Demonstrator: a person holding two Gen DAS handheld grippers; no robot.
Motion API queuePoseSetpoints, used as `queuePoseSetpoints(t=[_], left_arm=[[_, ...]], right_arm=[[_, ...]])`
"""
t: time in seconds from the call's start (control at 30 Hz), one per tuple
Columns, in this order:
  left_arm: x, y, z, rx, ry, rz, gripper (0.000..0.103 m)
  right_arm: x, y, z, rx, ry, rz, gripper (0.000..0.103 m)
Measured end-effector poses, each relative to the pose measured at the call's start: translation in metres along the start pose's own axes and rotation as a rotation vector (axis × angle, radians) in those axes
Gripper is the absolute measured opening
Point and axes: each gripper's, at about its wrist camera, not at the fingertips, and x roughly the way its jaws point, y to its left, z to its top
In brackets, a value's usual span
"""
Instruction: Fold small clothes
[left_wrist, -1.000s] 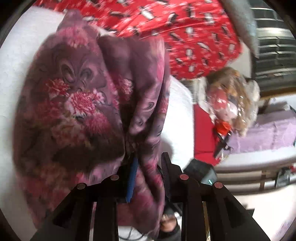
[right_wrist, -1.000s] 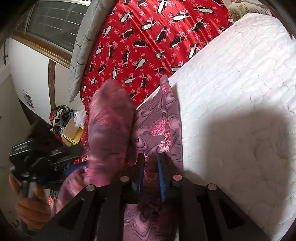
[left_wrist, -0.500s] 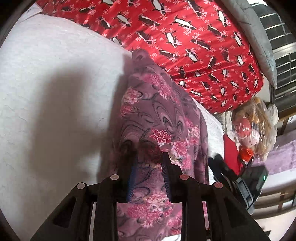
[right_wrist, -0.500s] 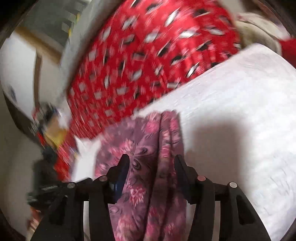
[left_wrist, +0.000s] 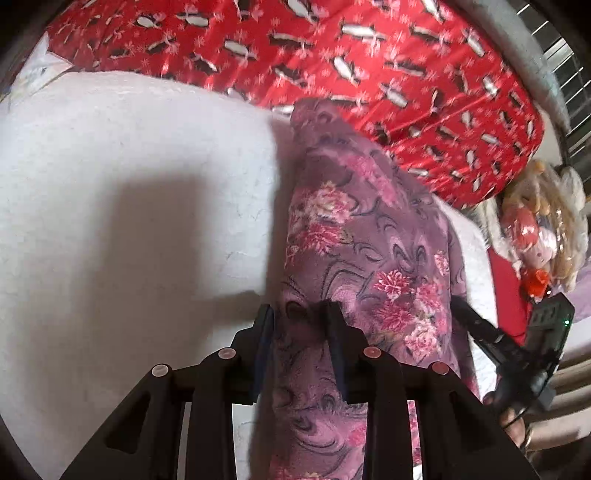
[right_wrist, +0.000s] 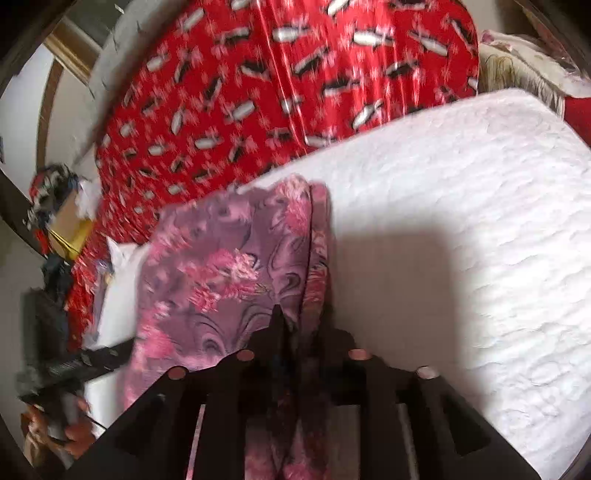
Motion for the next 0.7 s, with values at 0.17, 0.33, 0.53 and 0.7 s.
queuePoseSetpoints(t=[0.17,0.33,0.53,0.7], left_arm=[[-0.01,-0.005,0.013,-0.056,-0.016,-0.064,0.027],[0.004,-0.032,0.026,0.068,-0.043,0.022,0.029],[0.027,-0.039,0.024,0.134,-0.034,0.102,0.031],[-0.005,-0.023,0.009,0.092,-0.019,0.027,0.031]], right_arm=[[-0.027,0.001,0.021,0.058,-0.101,0.075,0.031],[0.007,0.022,0.038,-0.025,-0.03,-0.016,0.03],[0.026,0.011,0.039,-0.083,0.015,-0.113,0.003],[-0.024,-0.007,0.026,0.029,-0.019,0.006,0.01]])
